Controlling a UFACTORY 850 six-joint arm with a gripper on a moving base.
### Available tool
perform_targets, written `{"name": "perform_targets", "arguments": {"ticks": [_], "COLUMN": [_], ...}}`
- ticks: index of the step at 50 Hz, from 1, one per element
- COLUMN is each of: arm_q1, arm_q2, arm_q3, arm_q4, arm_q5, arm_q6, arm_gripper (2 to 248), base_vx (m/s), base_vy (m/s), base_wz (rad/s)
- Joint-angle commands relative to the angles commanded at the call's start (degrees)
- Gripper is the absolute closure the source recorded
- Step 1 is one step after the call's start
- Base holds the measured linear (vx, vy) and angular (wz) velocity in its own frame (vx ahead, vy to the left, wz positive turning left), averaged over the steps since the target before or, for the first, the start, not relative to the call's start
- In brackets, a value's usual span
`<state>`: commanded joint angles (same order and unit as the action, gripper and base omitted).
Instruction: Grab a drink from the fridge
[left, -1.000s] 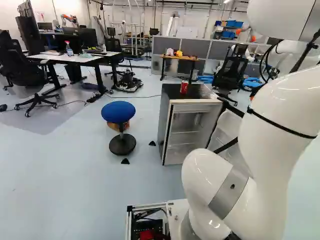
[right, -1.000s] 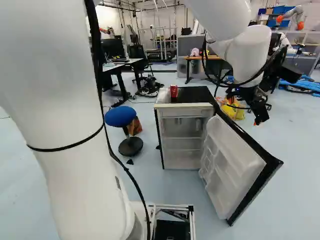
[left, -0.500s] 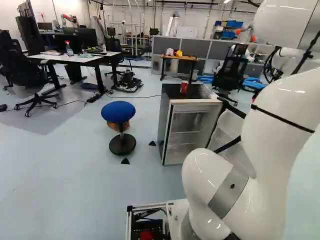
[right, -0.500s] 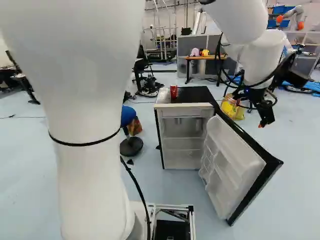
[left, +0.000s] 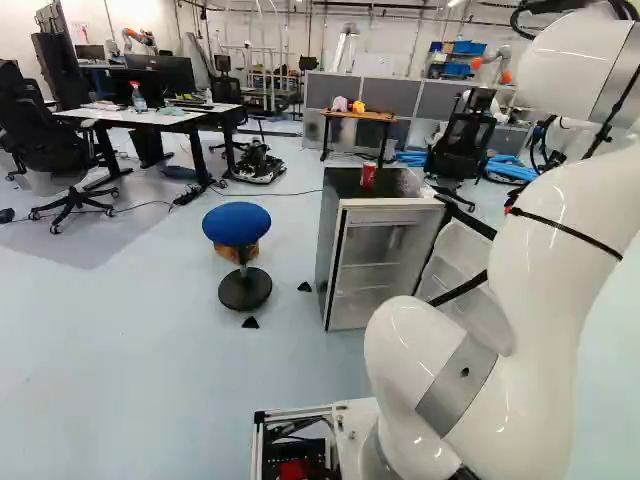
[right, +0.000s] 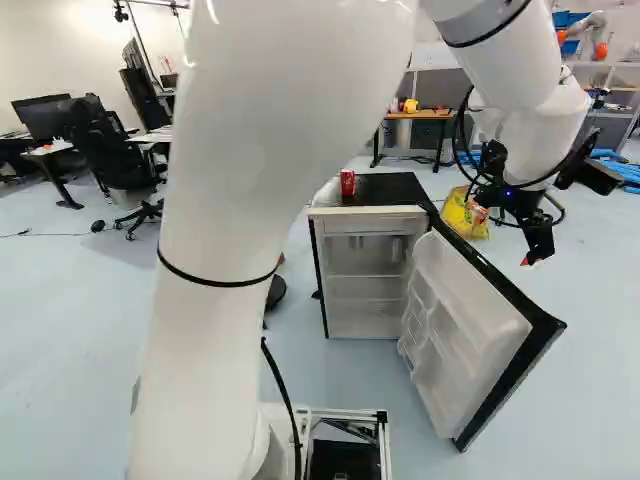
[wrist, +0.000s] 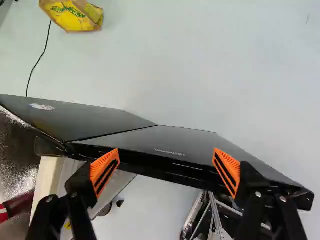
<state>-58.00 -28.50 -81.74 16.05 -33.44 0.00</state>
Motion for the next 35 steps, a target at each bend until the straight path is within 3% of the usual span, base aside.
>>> {"name": "perform_targets", "arguments": {"ticks": [22, 35], "arm_q1": [-0.55, -0.7], "arm_q2": [-8.69, -11.7], "arm_q3": [-8.49, -10.68], "arm_q4": [0.0, 0.0], "arm_q5": [-2.4, -2.4], "arm_q6": [0.0, 0.0], "arm_gripper": [3, 3], "base_vx": [0.0, 0.0], "base_vy": [0.0, 0.0], "base_wz": [0.0, 0.0]}}
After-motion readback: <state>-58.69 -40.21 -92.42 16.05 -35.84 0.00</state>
